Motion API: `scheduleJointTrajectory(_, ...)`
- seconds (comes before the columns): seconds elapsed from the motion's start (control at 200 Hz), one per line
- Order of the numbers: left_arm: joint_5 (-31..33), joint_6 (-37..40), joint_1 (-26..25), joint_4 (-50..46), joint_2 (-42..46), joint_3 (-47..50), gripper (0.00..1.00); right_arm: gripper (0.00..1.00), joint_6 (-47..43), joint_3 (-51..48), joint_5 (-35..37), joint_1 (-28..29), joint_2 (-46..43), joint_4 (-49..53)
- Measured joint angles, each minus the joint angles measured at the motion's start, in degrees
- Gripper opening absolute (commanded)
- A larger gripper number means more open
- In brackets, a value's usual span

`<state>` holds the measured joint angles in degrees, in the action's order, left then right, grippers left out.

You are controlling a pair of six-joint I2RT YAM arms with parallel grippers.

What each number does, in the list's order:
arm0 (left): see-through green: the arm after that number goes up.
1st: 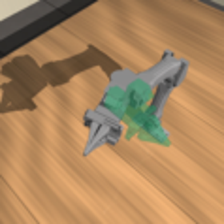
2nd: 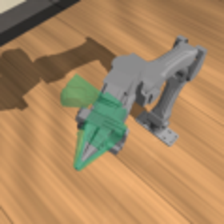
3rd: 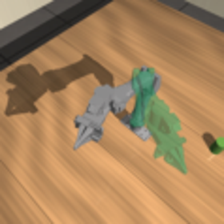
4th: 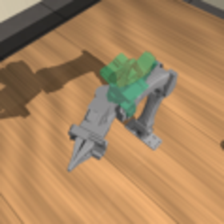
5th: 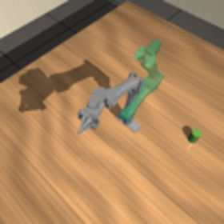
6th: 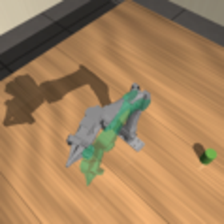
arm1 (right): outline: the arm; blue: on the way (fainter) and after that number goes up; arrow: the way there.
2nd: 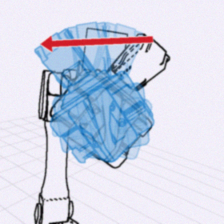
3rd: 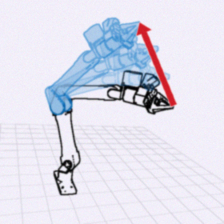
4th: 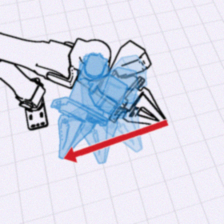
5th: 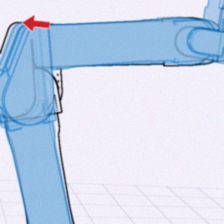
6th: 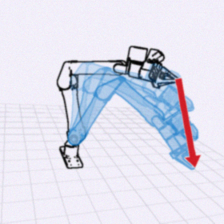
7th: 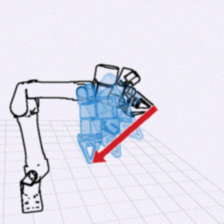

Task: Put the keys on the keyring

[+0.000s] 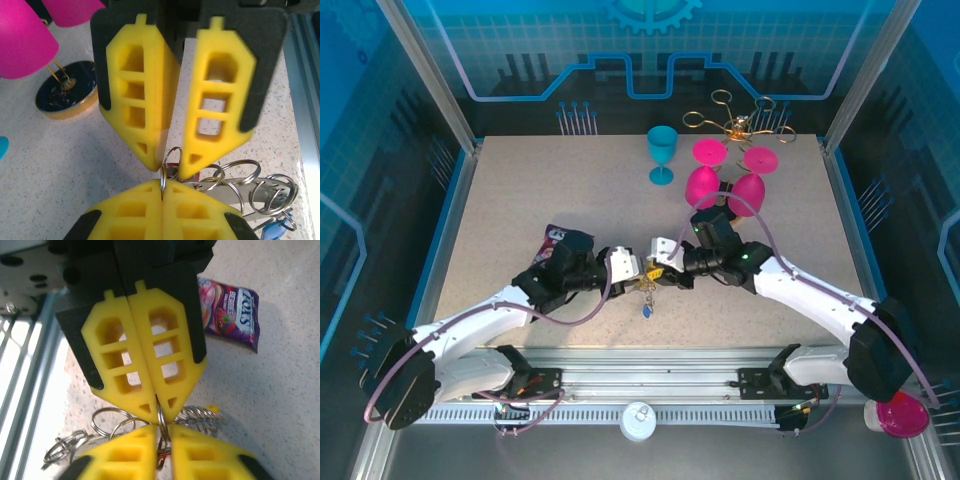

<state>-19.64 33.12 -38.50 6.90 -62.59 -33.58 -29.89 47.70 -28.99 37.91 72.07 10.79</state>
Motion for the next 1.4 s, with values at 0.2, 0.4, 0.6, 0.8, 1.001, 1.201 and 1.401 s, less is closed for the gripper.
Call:
scheduleJointTrajectory(0.2, -1.9, -0.2, 0.0, 5.4, 3.0, 5.0, 0.0, 0.28, 3.5, -3.8, -4.1, -1.6, -0.5, -5.7)
scheduleJointTrajectory(0.4, -2.4, -0.6, 0.0, 8.5, 3.4, 5.7, 0.0, 0.27, 4.5, -3.9, -6.6, -1.6, -0.5, -7.8)
scheduleJointTrajectory(0.6, -2.7, -1.5, 0.0, 9.9, 3.4, 5.7, 0.0, 0.22, 5.1, -3.9, -7.4, -1.6, -0.5, -8.6)
scheduleJointTrajectory(0.8, -2.7, -1.6, 0.0, 10.2, 3.4, 6.3, 0.0, 0.21, 5.1, -4.7, -6.0, -2.1, -1.6, -8.0)
scheduleJointTrajectory(1.001, -2.7, -1.7, 0.0, 10.3, 3.4, 6.4, 0.0, 0.12, 5.5, -5.4, -5.4, -2.3, -2.8, -7.7)
scheduleJointTrajectory(1.201, -2.7, -1.7, 0.1, 11.0, 3.4, 6.4, 0.0, 0.0, 6.0, -5.4, -5.3, -2.3, -2.8, -7.4)
scheduleJointTrajectory(1.401, -3.3, -2.9, 0.1, 12.2, 3.4, 6.5, 0.0, 0.0, 5.9, -5.3, -5.0, -2.3, -0.6, -8.0)
